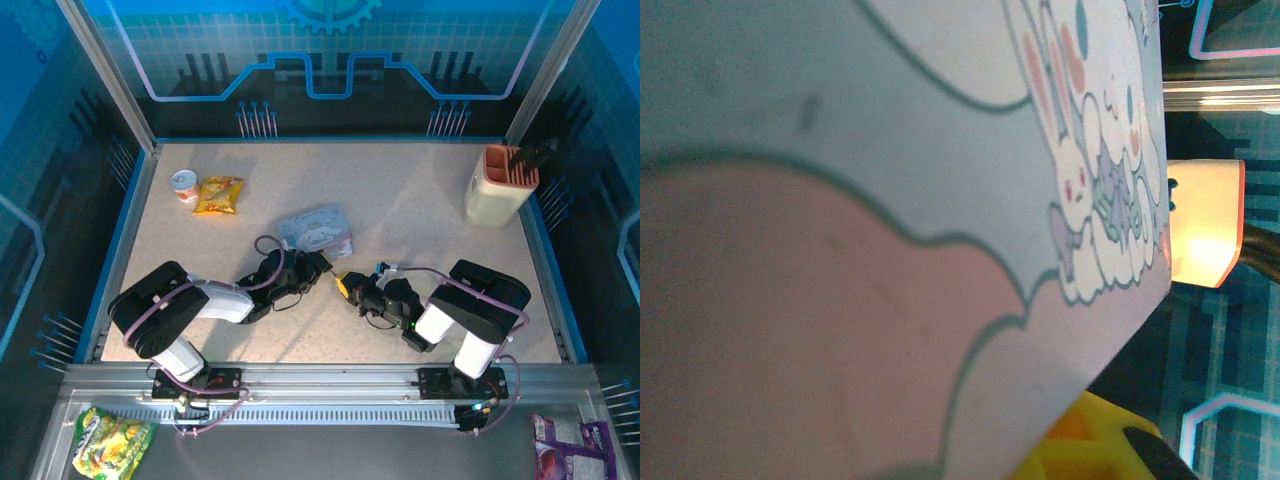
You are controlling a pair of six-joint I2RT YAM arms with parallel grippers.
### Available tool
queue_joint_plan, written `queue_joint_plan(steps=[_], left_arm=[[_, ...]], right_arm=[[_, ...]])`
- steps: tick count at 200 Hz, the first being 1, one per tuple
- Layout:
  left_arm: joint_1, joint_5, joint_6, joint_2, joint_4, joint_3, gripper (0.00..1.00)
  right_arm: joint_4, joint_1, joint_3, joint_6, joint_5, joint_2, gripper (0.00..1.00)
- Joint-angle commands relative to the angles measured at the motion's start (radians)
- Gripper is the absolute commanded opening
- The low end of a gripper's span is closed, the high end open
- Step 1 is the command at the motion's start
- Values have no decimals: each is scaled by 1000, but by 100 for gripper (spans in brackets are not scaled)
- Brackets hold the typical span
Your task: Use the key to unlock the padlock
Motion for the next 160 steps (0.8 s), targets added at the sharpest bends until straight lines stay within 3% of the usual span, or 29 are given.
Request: queue_joint_plan(steps=[1,160], left_arm=[[-16,12,-26,-13,50,12,7],[-52,21,-12,-28,32,-13,6]], right_arm=[[15,10,0,-14,51,-1,0],[14,-39,16,-10,-20,-31,0]])
